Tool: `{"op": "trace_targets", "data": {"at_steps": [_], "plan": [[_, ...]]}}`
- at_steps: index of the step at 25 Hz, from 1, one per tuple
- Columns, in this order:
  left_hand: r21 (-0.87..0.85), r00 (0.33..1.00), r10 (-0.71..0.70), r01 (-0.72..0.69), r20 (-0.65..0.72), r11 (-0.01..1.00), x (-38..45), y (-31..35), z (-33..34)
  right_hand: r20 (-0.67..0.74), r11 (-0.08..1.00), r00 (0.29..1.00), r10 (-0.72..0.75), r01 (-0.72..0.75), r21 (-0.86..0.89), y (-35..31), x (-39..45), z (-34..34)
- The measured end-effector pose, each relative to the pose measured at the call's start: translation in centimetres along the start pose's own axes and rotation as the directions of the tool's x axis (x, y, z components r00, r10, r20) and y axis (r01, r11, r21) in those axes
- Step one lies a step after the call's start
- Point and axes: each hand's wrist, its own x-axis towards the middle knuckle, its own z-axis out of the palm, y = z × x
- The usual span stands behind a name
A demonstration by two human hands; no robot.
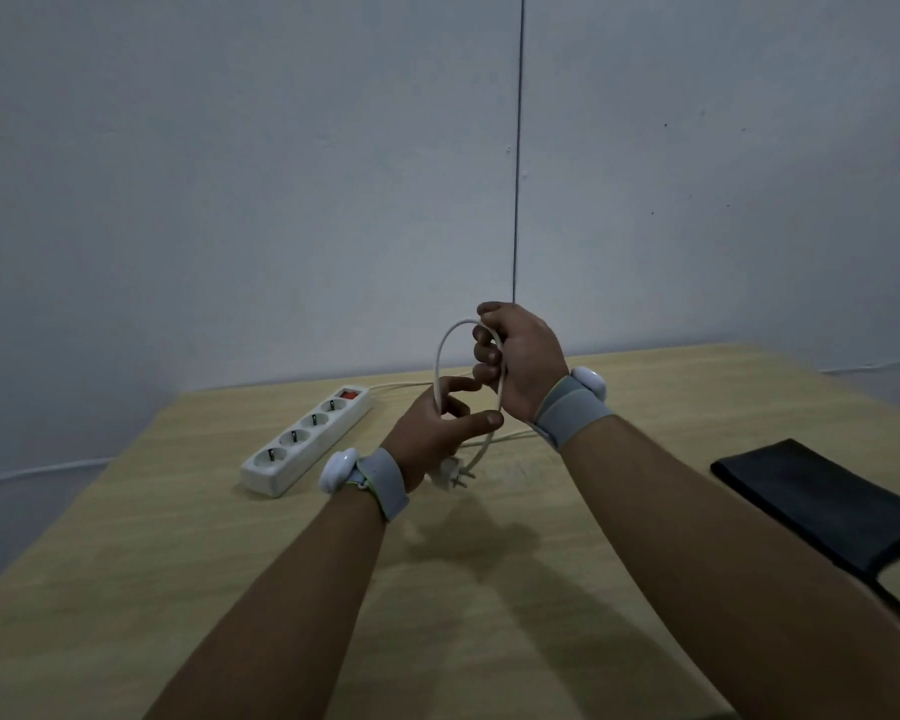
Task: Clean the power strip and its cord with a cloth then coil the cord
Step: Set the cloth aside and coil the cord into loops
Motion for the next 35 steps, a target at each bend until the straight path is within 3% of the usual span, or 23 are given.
{"op": "trace_targets", "data": {"at_steps": [8, 11, 13, 17, 21, 25, 27, 29, 31, 33, 35], "plan": [[0.132, 0.998, 0.017, -0.008, -0.063, 0.991, 0.6, 0.3, 0.9, -0.067, 0.998, 0.996, 0.054, -0.053, 0.028, 1.1, 0.7, 1.8], [0.114, 0.994, 0.009, 0.004, -0.109, 0.993, 0.8, 0.4, 0.7, -0.030, 0.963, 1.000, -0.009, 0.000, -0.270, 1.2, 1.0, 1.1], [0.028, 0.982, 0.045, -0.041, -0.183, 0.999, 1.0, 0.8, 0.1, 0.044, 0.885, 0.999, -0.027, 0.044, -0.463, 1.6, 1.0, 0.3], [-0.349, 0.930, 0.039, -0.176, -0.366, 0.920, 1.9, 1.9, -2.1, 0.307, 0.683, 0.946, 0.105, 0.156, -0.714, 5.3, -0.3, -1.3], [-0.644, 0.913, -0.101, -0.197, -0.395, 0.740, 2.2, 2.1, -3.4, 0.416, 0.534, 0.906, 0.080, 0.314, -0.785, 6.7, -0.2, -1.4], [-0.706, 0.883, -0.190, -0.197, -0.429, 0.680, 2.3, 1.7, -3.9, 0.438, 0.403, 0.894, -0.090, 0.435, -0.805, 7.3, 0.5, -0.7], [-0.670, 0.870, -0.188, -0.198, -0.457, 0.715, 2.2, 1.8, -4.1, 0.425, 0.445, 0.892, -0.155, 0.447, -0.776, 6.9, 0.9, -0.6], [-0.581, 0.838, -0.241, -0.107, -0.489, 0.807, 2.3, 1.6, -5.0, 0.382, 0.472, 0.906, -0.181, 0.421, -0.775, 5.8, 2.0, -0.8], [-0.448, 0.763, -0.266, -0.035, -0.590, 0.894, 2.1, 1.5, -6.3, 0.346, 0.378, 0.925, -0.156, 0.380, -0.844, 4.4, 3.5, -1.2], [-0.169, 0.714, -0.115, -0.005, -0.690, 0.986, 1.6, 1.2, -7.1, 0.314, 0.271, 0.948, -0.051, 0.316, -0.909, 3.6, 4.7, -1.4], [0.236, 0.748, 0.174, -0.024, -0.640, 0.971, 1.3, 0.9, -7.4, 0.286, 0.194, 0.956, 0.068, 0.268, -0.944, 3.6, 5.4, -1.4]]}}
